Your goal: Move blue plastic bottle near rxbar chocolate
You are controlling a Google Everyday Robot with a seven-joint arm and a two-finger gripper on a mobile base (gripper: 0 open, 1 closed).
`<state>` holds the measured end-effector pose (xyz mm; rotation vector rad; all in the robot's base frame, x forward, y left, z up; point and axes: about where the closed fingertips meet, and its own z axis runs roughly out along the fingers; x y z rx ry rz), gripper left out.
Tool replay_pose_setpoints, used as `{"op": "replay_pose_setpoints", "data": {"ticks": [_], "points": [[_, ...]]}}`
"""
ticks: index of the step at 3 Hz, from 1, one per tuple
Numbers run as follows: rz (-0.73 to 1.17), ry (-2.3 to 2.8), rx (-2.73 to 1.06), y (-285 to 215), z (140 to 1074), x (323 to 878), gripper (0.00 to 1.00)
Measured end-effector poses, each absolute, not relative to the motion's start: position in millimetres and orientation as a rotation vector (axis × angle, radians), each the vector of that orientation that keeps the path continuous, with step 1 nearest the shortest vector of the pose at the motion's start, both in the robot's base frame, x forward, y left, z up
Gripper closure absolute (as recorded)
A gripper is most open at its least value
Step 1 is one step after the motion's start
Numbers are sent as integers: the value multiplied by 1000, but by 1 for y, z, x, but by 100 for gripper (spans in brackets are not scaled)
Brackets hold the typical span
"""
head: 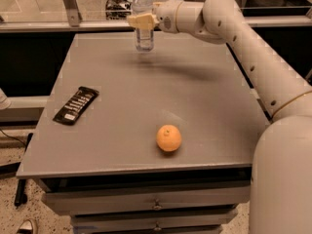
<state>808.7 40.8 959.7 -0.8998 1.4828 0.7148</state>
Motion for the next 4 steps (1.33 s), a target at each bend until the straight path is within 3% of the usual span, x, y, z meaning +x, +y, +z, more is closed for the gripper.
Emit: {"op": "replay_pose_setpoints", "data": {"ticks": [2,4], "points": [[744,1482,-913,52,953,809,100],[932,1466,-1110,117,927,738,100]]}}
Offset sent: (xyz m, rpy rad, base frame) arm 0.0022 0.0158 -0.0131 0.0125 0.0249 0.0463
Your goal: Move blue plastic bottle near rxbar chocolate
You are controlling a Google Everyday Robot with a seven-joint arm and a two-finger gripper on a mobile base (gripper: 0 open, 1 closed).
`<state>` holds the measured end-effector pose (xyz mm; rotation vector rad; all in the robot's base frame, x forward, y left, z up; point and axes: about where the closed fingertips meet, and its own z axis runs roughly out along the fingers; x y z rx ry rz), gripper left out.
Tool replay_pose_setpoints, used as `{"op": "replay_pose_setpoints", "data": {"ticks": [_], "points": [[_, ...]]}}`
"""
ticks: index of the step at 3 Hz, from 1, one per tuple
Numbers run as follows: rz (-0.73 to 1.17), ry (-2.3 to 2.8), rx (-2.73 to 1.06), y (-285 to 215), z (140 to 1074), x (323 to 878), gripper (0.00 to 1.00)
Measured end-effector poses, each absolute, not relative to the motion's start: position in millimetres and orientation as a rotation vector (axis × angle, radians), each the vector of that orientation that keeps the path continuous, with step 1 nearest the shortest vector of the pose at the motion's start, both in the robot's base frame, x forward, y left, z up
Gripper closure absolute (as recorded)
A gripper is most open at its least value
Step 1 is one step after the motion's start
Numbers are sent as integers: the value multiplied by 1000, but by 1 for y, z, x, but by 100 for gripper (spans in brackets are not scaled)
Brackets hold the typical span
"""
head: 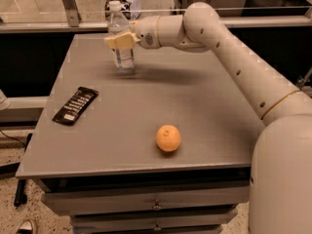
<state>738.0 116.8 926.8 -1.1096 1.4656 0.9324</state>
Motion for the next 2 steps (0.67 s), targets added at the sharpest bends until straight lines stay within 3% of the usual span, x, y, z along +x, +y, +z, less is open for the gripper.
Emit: {"op": "replay_pose_setpoints", "data": {"ticks": [2], "points": [[1116,1379,-1190,170,925,671,100]]}}
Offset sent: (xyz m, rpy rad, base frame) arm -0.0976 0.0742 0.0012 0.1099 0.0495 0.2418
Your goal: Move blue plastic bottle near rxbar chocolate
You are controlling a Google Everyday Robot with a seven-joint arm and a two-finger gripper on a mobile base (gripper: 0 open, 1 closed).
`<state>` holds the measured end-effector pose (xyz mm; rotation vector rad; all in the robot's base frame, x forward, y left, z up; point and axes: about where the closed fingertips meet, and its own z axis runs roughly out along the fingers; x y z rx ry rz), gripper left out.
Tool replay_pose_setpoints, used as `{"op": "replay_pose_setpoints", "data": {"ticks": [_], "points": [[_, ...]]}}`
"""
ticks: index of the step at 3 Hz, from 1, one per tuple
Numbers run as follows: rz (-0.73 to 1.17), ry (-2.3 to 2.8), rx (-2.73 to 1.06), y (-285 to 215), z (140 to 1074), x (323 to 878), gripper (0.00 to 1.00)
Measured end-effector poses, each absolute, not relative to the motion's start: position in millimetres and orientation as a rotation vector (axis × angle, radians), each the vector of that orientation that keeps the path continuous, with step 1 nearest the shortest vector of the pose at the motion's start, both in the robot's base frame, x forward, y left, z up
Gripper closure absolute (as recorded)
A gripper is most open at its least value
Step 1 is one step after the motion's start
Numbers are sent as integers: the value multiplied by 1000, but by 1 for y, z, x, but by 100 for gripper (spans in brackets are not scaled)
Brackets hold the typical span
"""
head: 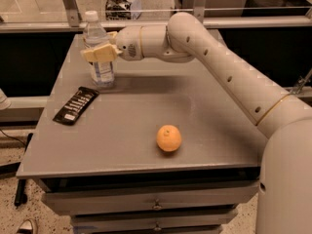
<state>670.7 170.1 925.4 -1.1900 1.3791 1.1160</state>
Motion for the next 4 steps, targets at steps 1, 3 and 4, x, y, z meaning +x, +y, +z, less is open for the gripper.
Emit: {"op": "replay_pose_setpoints", "data": {"ticks": [1,3,4], "points": [[1153,1334,-1209,183,927,653,100],[1179,1221,-1300,188,922,630,81],[1184,1192,-1329,188,920,625,59]]}}
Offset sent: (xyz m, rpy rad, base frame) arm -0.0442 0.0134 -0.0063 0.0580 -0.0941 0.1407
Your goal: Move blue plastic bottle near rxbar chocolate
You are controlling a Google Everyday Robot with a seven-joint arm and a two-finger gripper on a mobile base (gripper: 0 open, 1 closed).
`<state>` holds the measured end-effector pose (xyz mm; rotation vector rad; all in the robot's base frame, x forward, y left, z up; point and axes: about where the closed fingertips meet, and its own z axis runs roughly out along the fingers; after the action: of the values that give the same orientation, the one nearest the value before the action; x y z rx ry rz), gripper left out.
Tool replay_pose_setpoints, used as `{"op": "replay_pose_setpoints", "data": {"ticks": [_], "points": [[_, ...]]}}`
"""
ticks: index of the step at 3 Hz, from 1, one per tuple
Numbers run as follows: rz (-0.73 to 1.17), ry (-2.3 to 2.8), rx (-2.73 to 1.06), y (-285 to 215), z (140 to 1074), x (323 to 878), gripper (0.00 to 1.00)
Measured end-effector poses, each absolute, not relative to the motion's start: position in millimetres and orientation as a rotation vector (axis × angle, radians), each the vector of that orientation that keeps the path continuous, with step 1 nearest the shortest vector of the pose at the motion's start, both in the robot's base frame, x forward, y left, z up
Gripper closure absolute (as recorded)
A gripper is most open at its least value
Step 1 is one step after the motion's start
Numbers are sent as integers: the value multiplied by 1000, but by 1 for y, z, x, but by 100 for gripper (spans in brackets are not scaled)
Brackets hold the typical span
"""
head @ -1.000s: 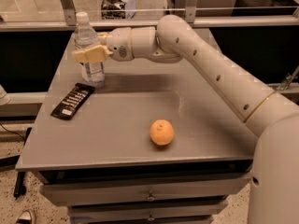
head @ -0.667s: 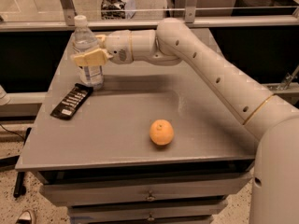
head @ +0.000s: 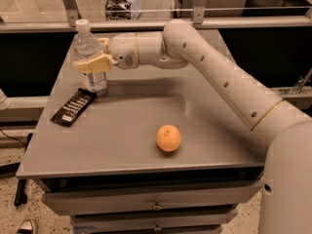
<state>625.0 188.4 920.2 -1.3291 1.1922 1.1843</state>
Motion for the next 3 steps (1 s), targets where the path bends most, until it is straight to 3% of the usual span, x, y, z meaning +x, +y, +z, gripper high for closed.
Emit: {"op": "replay_pose_setpoints", "data": {"ticks": [2,3], "points": [[1191,1166,-1371,188,919,618,12],[1191,1163,-1384,187,919,617,0]]}}
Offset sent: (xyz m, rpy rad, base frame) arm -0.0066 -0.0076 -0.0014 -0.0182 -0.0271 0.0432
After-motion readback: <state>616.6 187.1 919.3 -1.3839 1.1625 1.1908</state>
